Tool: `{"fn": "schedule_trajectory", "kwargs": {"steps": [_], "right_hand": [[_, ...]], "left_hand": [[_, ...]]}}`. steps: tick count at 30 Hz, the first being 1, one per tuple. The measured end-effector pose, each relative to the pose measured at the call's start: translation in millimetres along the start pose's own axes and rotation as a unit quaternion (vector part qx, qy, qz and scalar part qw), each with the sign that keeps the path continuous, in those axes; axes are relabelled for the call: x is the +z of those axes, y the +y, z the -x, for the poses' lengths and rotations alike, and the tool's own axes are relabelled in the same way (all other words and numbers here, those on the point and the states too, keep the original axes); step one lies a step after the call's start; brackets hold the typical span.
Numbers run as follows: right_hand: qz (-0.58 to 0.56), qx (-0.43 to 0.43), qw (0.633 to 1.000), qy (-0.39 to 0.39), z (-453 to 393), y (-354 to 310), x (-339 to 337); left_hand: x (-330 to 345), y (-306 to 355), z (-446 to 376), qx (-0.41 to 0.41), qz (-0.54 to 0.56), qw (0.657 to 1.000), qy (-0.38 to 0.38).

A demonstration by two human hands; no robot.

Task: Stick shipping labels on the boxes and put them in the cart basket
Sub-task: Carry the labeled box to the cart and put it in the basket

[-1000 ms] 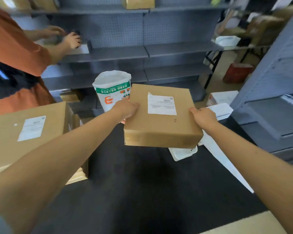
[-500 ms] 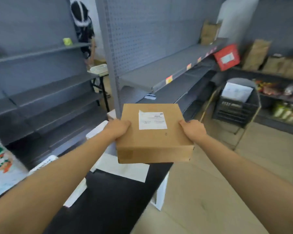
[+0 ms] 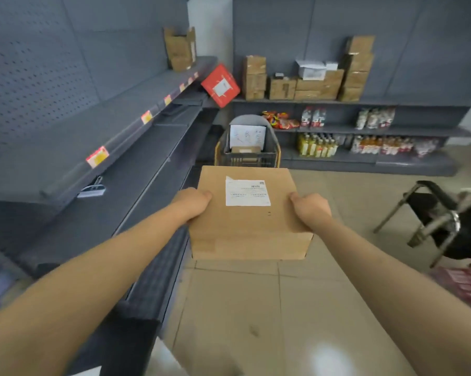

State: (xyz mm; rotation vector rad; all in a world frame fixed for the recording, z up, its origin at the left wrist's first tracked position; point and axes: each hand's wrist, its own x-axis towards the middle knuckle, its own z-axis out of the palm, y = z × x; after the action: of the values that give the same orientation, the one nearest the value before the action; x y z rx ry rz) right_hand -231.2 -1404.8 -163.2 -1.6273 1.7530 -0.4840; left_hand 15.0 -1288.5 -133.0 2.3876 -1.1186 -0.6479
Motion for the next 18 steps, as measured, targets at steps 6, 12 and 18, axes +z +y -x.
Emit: {"fn": "schedule_trajectory", "kwargs": {"steps": [6, 12, 18], "right_hand": [[-0.009, 0.045, 0.998, 0.033, -110.0, -11.2, -31.5], [-0.007, 0.069, 0.997, 0.038, -215.6, -4.7, -47.3], [0.017, 0.048, 0.999, 0.004, -348.6, -18.9, -45.9]], "left_hand": [[34.6, 84.4, -112.8, 0.032, 0.007, 0.999, -0.042], [77.3, 150.9, -209.2, 0.026, -0.01, 0.998, -0.048], [108.9, 200.4, -307.9, 0.02, -0.01, 0.999, -0.026]]}}
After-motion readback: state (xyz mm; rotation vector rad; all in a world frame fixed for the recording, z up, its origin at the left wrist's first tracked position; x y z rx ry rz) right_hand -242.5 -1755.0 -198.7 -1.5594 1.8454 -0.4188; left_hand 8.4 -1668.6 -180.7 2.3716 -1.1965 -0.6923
